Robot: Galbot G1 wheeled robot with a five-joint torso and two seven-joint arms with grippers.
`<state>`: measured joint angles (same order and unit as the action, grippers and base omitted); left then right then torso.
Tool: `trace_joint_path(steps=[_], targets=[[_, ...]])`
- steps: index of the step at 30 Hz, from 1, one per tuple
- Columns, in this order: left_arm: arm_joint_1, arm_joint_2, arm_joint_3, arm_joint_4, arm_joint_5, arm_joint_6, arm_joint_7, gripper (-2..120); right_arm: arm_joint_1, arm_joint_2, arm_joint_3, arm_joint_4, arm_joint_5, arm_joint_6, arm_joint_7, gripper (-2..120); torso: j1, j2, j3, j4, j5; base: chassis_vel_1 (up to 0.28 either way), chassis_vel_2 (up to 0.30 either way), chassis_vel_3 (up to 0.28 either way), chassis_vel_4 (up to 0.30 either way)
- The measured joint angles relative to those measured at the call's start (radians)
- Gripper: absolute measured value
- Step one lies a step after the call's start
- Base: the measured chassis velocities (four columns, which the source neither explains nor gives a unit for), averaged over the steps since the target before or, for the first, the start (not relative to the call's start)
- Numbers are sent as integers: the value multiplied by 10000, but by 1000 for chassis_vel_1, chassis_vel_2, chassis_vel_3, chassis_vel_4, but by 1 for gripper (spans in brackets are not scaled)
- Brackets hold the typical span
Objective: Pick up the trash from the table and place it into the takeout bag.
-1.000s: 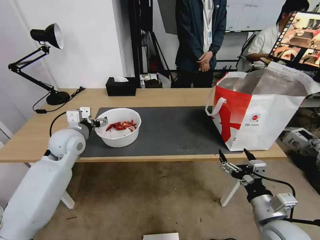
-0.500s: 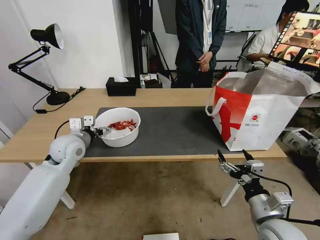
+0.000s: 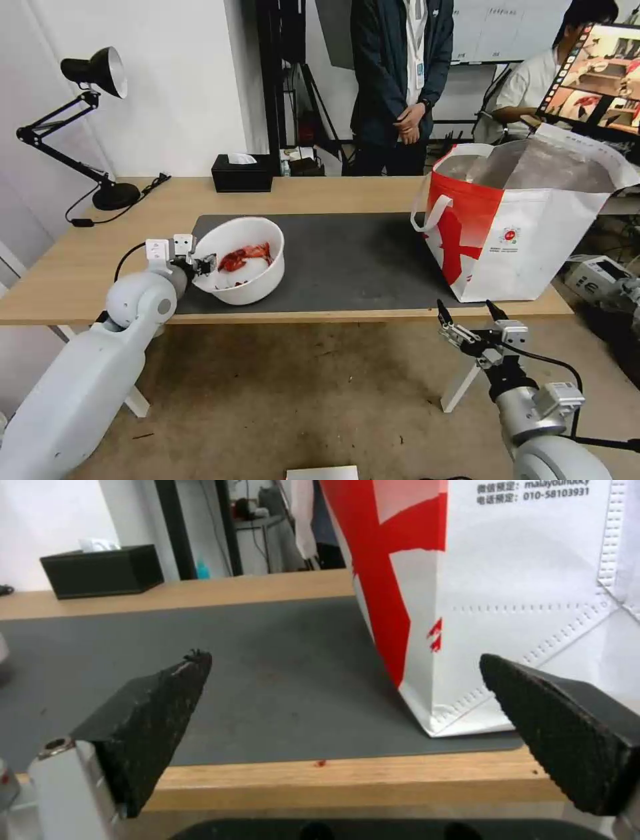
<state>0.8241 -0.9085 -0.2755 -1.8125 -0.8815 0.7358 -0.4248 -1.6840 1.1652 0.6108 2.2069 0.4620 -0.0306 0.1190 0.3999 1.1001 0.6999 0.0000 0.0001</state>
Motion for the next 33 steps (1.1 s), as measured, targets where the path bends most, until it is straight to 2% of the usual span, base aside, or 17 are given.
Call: trace_joint_path(steps=[7, 12, 14, 16, 17, 19, 21, 23, 24, 27, 28, 31, 33], targets=[[-51, 59, 79, -100, -1, -12, -22, 0, 51, 50, 3, -94, -4, 26, 111, 100, 0, 0, 0, 0, -1, 0, 0, 0, 0], [-72, 84, 87, -211, -118, -12, -63, 0, 85, 83, 3, -149, -7, 32, 178, 100, 0, 0, 1, 0, -2, 0, 0, 0, 0], [-74, 90, 49, -436, -599, -9, -312, 0, 115, 88, 4, -185, -9, 33, 197, 100, 0, 0, 1, 1, -3, 0, 0, 0, 0], [-142, 171, -2, -912, -1611, -5, -918, 0, 159, 87, 3, -228, -10, 33, 209, 100, 0, 0, 1, 0, -3, 0, 0, 0, 0], [-142, 171, -2, -912, -1611, -5, -918, 0, 159, 87, 3, -228, -10, 33, 209, 100, 0, 0, 1, 0, -3, 0, 0, 0, 0], [-394, 337, 35, -1395, -2573, -1, -1522, 0, 208, 83, -24, -276, -12, 31, 235, 100, 0, -1, 1, 0, 0, 0, 0, 0, 0], [-543, 389, 87, -1542, -2846, 1, -1718, 0, 214, 82, -42, -285, -15, 28, 244, 100, 0, 0, 1, 1, -1, 0, 0, 0, 0], [-1052, 473, 324, -1812, -3762, 0, -2430, 0, 229, 82, -82, -321, -23, 21, 268, 100, 0, 0, 1, 1, -1, 0, 0, 0, 0], [-1052, 473, 324, -1812, -3762, 0, -2430, 0, 229, 82, -82, -321, -23, 21, 268, 100, 0, 0, 1, 1, -1, 0, 0, 0, 0], [-1889, 482, 862, -1917, -4814, 1, -3262, 0, 231, 83, -89, -372, -35, 9, 305, 100, 0, -1, 1, -1, 1, 0, 0, 0, 0], [-1889, 482, 862, -1917, -4814, 1, -3262, 0, 231, 83, -89, -372, -35, 9, 305, 100, 0, -1, 1, -1, 1, 0, 0, 0, 0], [-2925, 247, 1473, -1890, -5986, 0, -4177, 0, 227, 77, -86, -411, -37, -11, 358, 100, 1, -1, 1, 0, 0, 0, 0, 0, 0], [-3284, 168, 1683, -1871, -6325, 0, -4398, 0, 227, 72, -83, -431, -38, -17, 380, 100, 1, -1, 1, 0, -3, 0, 0, 0, 0]])
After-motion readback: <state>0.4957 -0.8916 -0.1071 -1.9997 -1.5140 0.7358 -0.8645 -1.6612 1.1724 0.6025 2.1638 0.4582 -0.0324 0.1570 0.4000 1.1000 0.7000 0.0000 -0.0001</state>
